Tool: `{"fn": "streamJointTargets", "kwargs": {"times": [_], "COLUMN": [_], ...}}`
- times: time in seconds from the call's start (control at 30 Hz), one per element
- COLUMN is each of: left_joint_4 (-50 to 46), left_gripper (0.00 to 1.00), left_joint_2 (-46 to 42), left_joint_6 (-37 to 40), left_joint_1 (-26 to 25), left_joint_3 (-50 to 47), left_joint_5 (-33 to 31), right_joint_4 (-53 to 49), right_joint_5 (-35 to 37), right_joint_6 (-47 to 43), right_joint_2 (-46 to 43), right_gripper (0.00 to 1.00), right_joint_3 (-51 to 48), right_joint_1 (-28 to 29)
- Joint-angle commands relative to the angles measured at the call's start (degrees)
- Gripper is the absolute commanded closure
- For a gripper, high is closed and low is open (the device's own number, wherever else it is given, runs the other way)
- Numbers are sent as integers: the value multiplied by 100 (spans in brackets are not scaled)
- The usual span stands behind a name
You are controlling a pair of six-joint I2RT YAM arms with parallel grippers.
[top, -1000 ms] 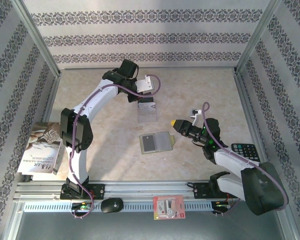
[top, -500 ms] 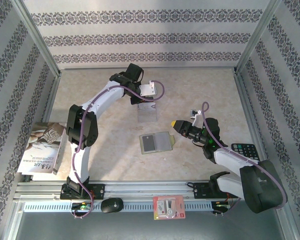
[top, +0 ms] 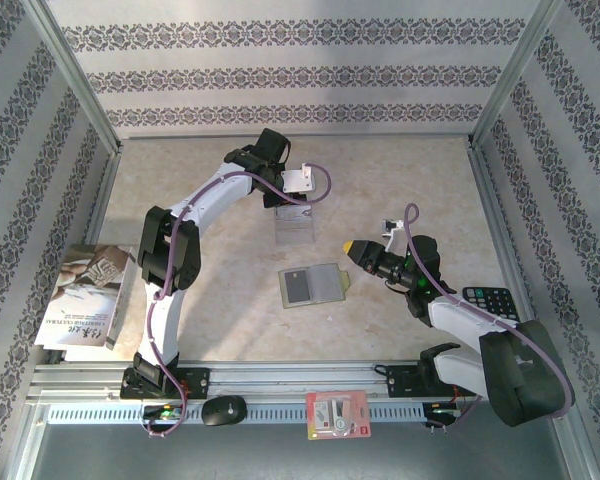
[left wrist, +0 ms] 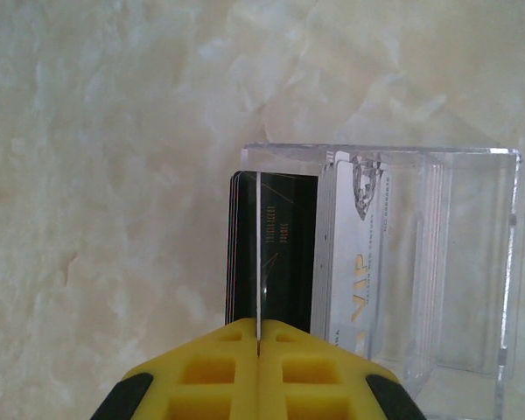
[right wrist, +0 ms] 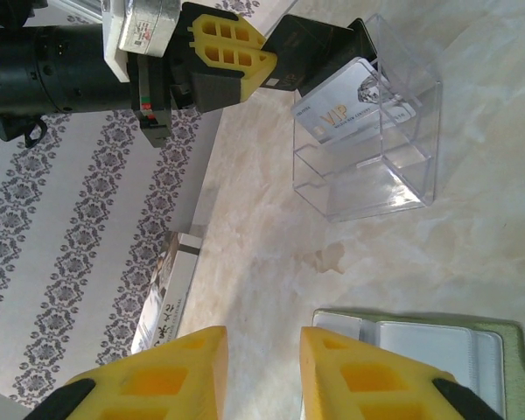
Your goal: Take the credit cards out of the card holder
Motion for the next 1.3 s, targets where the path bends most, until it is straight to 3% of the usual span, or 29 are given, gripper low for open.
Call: {"fn": "streamJointTargets", "kwargs": {"times": [0.0, 0.5, 0.6, 0.67, 0.97, 1.1, 1.27], "left_joint_4": [163, 524, 703, 871, 1735, 2057, 2492], "left_gripper": [100, 100, 77, 68, 62, 59, 57], "left_joint_2": [26, -35, -61, -96, -458, -855, -1620], "left_joint_6": [189, 117, 122, 97, -295, -1006, -2539], "left_joint_1": [-68, -142, -183, -197, -215, -208, -196], "left_joint_3": [55, -328, -443, -523, -658, -595, -957], "left_joint_5": [-87, -167, -368, -482, -1023, -926, -879], "right_joint_4": [44, 16, 9, 1, -42, -453, -1890], "right_joint_5": [-100, -101, -102, -102, -111, -64, 593], "right_joint_6": [-162, -158, -156, -162, -168, -481, -1449], "right_joint_2": [-10, -9, -26, -36, -59, -103, -147], "right_gripper": [72, 71, 71, 71, 70, 66, 61], "right_joint_3": [122, 130, 128, 124, 137, 279, 817], "right_joint_1": [-56, -65, -65, -63, -53, 130, 854]}}
